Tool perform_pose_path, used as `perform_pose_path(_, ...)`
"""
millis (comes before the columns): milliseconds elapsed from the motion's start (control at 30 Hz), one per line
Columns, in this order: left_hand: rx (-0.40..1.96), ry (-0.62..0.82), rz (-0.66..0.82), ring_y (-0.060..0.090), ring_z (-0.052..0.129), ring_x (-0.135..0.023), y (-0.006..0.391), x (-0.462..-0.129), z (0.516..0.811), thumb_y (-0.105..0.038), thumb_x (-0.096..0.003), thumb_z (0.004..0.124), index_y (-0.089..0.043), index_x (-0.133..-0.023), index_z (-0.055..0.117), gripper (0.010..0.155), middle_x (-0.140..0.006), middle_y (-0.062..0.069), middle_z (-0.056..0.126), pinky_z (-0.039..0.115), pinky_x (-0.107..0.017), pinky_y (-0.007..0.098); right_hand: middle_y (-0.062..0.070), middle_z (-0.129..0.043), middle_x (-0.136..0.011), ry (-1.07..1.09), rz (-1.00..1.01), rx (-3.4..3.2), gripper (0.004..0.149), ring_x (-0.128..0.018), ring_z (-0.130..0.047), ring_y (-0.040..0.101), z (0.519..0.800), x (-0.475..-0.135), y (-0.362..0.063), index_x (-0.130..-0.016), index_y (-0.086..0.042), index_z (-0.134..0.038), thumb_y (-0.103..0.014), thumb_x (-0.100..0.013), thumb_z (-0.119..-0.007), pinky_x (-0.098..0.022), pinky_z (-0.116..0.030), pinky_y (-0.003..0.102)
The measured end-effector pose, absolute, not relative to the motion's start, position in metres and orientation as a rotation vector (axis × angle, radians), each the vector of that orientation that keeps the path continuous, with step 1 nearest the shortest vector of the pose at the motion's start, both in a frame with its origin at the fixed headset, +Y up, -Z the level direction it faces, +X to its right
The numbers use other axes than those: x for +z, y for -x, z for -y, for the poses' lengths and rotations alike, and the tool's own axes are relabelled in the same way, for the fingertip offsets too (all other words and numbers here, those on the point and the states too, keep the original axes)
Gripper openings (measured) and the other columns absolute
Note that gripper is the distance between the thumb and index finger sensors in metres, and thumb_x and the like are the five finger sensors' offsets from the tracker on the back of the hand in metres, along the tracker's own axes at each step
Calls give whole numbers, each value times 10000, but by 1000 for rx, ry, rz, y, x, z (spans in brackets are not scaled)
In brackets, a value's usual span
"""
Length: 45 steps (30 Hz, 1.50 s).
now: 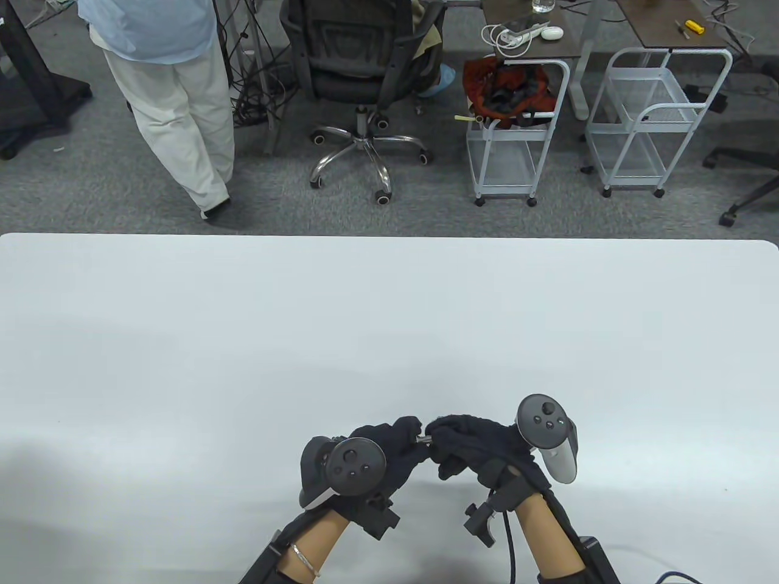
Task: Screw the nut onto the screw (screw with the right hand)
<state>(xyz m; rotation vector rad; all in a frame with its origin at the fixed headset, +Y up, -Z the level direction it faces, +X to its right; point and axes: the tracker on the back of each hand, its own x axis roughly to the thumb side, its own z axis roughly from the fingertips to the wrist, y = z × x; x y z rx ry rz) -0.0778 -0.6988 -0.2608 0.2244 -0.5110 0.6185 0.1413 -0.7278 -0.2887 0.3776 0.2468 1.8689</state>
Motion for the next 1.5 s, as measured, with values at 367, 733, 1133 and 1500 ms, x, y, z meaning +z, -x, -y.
perform_pose_path(367,654,-196,538,119,1139,-391,76,-262,701,-412,-438,842,-66,-772,879,482,-529,4,1137,929,-403,322,148,-986,-472,-325,-30,1930,470,-224,-1028,121,728,-284,-140,-749,18,-880,-378,-553,-719,-266,-846,394)
perform_pose_path(733,625,-226,546,97,1133,-343,79,-262,698,-426,-410,868,-86,-739,914,477,-472,-18,1150,930,-372,308,199,-953,-599,-479,-371,1841,532,-365,-1040,165,728,-293,-145,-856,95,-784,-334,-540,-779,-352,-843,431)
perform_pose_path(1133,617,-239,524,102,1135,-362,80,-262,698,-420,-422,859,-91,-759,897,473,-494,-10,1144,930,-386,312,249,-944,-644,-492,-254,1904,564,-378,-1046,233,718,-287,-142,-877,124,-762,-337,-553,-750,-347,-822,464)
perform_pose_path(1500,610,-245,545,100,1134,-382,80,-260,696,-425,-424,855,-112,-776,890,473,-513,-17,1140,925,-406,312,182,-1003,-495,-417,-202,2020,603,-278,-1057,205,727,-285,-140,-737,72,-881,-437,-610,-583,-295,-834,440)
